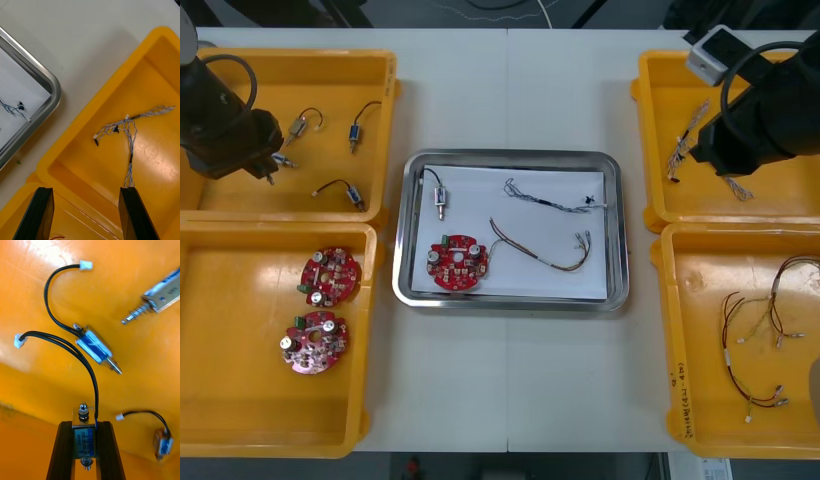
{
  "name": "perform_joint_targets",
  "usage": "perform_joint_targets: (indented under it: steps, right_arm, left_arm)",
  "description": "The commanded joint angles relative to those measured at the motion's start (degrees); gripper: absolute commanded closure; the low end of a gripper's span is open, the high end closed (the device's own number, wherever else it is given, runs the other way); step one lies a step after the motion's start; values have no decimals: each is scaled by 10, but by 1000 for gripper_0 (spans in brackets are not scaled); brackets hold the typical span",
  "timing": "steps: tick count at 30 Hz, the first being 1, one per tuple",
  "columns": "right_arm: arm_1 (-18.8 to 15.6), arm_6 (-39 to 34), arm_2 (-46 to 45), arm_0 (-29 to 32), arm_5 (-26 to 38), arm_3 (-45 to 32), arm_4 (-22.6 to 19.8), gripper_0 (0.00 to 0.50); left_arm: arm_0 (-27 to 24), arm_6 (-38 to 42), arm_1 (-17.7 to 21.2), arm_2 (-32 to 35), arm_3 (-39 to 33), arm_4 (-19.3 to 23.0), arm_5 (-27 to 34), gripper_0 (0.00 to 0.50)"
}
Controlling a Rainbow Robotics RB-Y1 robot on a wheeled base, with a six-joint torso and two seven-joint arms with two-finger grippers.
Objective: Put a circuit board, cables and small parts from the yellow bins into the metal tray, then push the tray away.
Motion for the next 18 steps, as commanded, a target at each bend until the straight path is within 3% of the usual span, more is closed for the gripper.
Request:
perform_joint_targets:
  steps: [1,12,18]
  right_arm:
    - [-49,-62,-49,36,2,-19,-14,0]
    - [-93,-177,-107,113,2,-18,-40,0]
    - [-95,-226,-139,150,2,-19,-71,0]
  left_arm:
    - [-23,-50,21,26,-66,-10,51,500]
    - [-23,-36,13,32,-189,0,150,500]
    - [-23,-26,-8,6,-228,5,158,500]
